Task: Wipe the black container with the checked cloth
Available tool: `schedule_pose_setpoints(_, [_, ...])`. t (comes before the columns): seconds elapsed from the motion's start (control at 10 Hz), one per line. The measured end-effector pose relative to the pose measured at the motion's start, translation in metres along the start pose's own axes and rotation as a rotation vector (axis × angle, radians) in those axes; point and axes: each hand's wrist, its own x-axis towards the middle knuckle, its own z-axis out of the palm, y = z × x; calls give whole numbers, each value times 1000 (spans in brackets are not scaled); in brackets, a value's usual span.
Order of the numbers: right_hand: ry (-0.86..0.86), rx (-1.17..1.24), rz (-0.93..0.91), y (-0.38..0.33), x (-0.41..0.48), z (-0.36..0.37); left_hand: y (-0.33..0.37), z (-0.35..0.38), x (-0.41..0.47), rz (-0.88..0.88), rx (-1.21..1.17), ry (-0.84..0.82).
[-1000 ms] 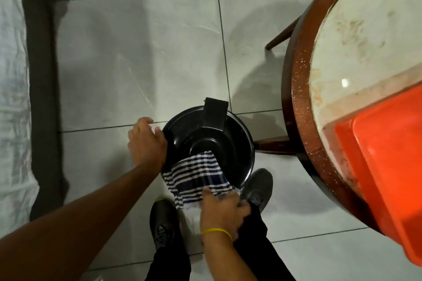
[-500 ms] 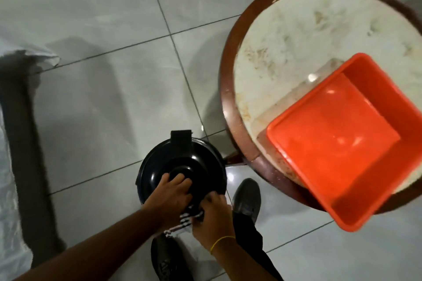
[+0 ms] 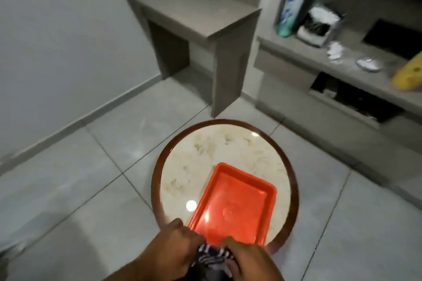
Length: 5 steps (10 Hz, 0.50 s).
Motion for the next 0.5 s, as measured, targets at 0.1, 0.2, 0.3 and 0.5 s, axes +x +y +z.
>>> schedule_pose_setpoints(0.1, [318,-242,-154,-6,-19,-46,15,-59,42,41,89,107])
schedule_pose_setpoints(0.2, [433,-338,-189,-9,-27,-86,19,-71,82,52,121,218])
schedule_pose_setpoints(0.3, [350,-369,-227,6,-25,-75,19,-50,92,28,126,231])
schedule_pose_setpoints(0.5, [260,-326,41,25,11,6,20,30,58,-171,40,-346])
